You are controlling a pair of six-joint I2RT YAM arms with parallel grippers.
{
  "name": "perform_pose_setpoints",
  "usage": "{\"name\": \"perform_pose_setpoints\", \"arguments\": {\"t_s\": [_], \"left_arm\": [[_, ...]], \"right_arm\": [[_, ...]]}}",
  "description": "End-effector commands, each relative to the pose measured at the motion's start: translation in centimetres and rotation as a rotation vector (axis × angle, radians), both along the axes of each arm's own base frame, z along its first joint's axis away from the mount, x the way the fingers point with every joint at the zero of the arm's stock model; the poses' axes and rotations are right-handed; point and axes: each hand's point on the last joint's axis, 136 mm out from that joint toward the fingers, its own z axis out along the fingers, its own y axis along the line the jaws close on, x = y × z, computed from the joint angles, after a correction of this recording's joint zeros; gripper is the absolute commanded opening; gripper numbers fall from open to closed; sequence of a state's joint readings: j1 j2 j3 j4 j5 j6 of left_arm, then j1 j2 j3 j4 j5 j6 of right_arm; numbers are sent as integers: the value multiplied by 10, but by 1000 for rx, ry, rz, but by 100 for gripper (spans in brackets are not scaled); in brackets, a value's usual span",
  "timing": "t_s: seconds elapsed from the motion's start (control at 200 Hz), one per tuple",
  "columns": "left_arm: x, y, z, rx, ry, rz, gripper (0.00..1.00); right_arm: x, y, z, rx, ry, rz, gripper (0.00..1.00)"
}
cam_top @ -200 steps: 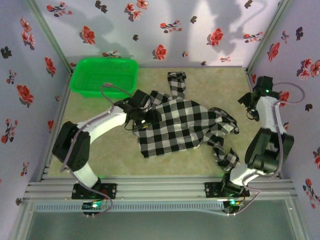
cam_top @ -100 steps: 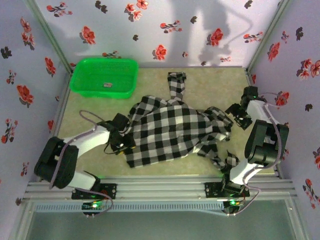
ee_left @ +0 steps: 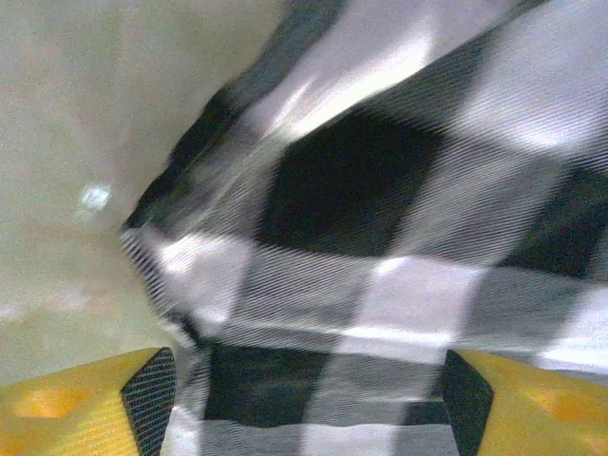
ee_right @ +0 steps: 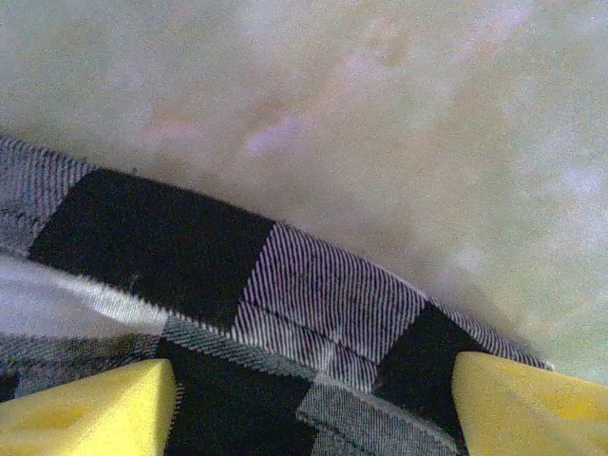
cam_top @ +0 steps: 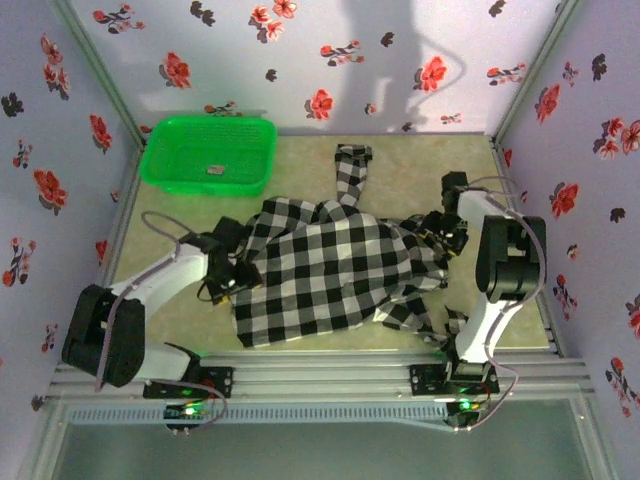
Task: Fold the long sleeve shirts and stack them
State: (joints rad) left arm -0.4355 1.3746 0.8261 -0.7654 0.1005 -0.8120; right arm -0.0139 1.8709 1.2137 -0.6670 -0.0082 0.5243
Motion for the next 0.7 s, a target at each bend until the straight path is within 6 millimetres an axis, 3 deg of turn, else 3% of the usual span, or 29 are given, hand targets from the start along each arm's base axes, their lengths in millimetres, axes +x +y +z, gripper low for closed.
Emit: {"name": "perform_pose_setpoints", "arguments": {"t_s": [0.0, 0.105, 0.18, 0.27, 0.39, 0.475, 0.55, 0.605, 0.695], "left_arm": [[32, -10, 35, -16, -84, -25, 78], [57, -28, 54, -55, -136, -54, 78], [75, -46, 57, -90, -153, -80, 78], [95, -61, 34, -108, -139, -82, 78], [116, -66, -3, -88, -94, -62, 78], [134, -72, -13, -78, -105, -66, 78], [150, -77, -19, -61, -115, -82, 78], [163, -82, -25, -60, -124, -96, 78], [187, -89, -30, -60, -134, -102, 78]], "right_arm": [[10, -25, 6, -155, 16, 4, 74], [20, -37, 9, -225, 13, -15, 65], [24, -50, 6, -268, 23, -64, 50], [26, -68, -5, -251, 32, -188, 35], [28, -87, -12, -222, 17, -324, 28], [29, -103, -12, -207, -4, -412, 27], [45, -108, -13, -108, -96, -481, 30], [68, -107, -10, -20, -189, -505, 35], [111, -89, -3, 156, -274, -462, 53]]}}
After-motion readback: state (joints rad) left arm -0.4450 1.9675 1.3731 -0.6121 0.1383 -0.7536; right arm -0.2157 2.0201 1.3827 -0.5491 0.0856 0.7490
